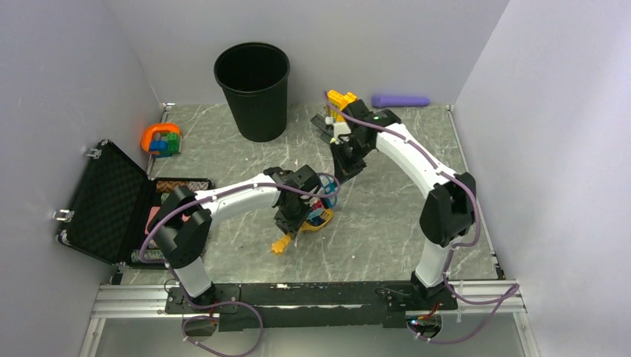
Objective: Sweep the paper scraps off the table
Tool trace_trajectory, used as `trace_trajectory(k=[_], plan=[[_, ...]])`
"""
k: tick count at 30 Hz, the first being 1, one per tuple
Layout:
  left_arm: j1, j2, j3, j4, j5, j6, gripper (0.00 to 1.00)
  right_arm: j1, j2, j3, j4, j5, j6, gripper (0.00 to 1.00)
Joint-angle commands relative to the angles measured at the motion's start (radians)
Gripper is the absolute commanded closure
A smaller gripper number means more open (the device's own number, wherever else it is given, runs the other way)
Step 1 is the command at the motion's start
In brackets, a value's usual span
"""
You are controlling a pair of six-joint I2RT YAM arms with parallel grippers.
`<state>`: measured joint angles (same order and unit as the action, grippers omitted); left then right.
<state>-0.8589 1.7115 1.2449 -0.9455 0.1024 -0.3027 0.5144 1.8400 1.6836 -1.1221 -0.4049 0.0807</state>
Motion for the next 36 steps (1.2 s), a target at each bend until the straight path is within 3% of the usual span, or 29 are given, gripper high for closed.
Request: trace_trajectory(k=[1,6,14,21,28,31,36], plan=[[-0.004,-0.069,-0.107,0.170,-0.061,0.022,1.00,-0.037,-0.076,0.019,-0.010,0.037,0.030,1.00],[-0.003,-0.091,-0.187,0.278,-0.094,0.030,1.00,-0.044,-0.126,-0.018,0.021,0.154,0.070,1.00],[-0.006,-0.076,-0.167,0.275,-0.085,0.027,1.00,-0.043,-0.116,-0.013,0.062,0.263,0.084,1.00],[-0.005,-0.129,-0.121,0.264,-0.167,0.021,1.00,-0.048,-0.164,-0.022,0.072,0.572,0.225,1.00],[0.000,-0.191,0.045,0.179,-0.275,0.040,1.00,-0.071,-0.237,-0.072,0.075,0.691,0.308,1.00],[0.020,-0.185,0.144,0.134,-0.289,0.055,1.00,-0.080,-0.266,-0.095,0.097,0.669,0.339,1.00],[0.147,-0.167,0.317,0.108,-0.180,0.054,1.00,-0.084,-0.319,-0.125,0.139,0.630,0.348,1.00]])
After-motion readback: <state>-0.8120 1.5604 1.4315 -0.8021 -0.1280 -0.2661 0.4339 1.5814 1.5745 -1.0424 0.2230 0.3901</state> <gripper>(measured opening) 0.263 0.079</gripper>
